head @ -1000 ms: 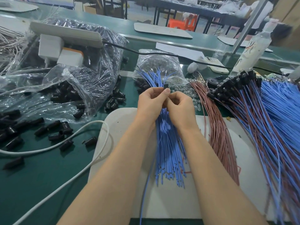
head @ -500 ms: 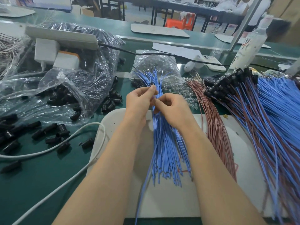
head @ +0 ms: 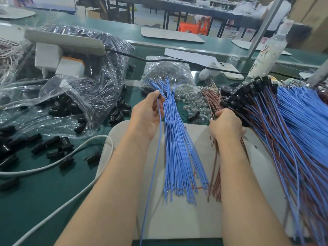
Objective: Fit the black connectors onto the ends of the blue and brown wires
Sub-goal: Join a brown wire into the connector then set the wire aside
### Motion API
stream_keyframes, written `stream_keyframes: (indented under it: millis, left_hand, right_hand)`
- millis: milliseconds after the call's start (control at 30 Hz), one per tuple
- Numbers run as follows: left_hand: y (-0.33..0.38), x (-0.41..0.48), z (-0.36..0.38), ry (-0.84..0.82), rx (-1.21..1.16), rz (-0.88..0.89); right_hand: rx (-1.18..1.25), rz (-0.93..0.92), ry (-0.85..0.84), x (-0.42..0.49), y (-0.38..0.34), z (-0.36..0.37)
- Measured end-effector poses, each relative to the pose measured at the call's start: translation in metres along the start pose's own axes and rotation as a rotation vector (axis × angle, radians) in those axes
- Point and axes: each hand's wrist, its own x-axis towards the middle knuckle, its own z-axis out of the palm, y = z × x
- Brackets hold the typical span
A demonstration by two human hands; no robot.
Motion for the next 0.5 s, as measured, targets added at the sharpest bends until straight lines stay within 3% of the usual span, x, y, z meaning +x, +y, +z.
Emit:
stream_keyframes:
  millis: [67, 167, 333, 400, 500]
  left_hand:
    - [-0.001, -0.001, 0.001, -0.036, 0.037, -0.005]
    - [-0.002, -0.004, 0.002, -0.115, 0.104, 0.0]
    - [-0.005, -0.01, 0.007, -0.361, 0.237, -0.042]
    - [-0.008, -0.013, 0.009, -0.458, 0.295, -0.055]
    - [-0.012, -0.017, 0.009, -0.598, 0.39, -0.09]
  right_hand:
    - [0.122, -0.057, 0.063, -0.002, -0.001, -0.002]
    - [0.488, -0.197, 0.15, -0.004, -0.005, -0.007]
    - [1.346, -0.125, -0.275, -0.013, -0.02, -0.013]
    - [1.539, -0.083, -0.319, -0.014, -0.023, -0.014]
    - [1.689, -0.03, -0.247, -0.013, -0.021, -0.016]
